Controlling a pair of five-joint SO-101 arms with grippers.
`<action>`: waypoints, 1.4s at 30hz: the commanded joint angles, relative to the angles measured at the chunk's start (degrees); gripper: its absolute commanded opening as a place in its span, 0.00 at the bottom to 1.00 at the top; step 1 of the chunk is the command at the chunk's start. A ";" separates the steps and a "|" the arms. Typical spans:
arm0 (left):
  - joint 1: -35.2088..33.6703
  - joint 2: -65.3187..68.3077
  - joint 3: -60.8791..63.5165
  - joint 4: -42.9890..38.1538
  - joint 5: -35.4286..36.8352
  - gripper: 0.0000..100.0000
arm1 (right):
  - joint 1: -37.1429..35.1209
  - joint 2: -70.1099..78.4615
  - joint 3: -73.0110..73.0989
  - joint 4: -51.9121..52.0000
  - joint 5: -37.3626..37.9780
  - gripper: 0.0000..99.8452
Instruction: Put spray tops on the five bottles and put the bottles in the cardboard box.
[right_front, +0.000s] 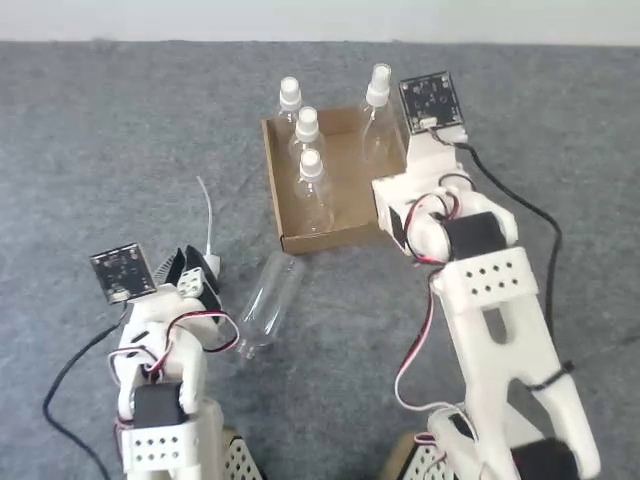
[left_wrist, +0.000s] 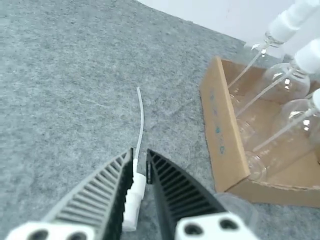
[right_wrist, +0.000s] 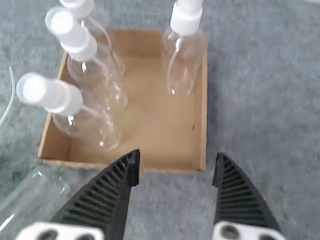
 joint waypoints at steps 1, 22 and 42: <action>-0.09 -0.88 -0.66 -1.58 -0.44 0.04 | 0.04 -5.05 -0.62 4.62 -0.44 0.18; -0.26 -0.88 -0.92 -1.67 -0.53 0.04 | -25.54 -12.35 -0.44 20.35 -12.13 0.19; -8.00 -0.88 -0.66 -6.15 -0.44 0.04 | -33.19 -4.26 15.47 -12.35 -20.92 0.19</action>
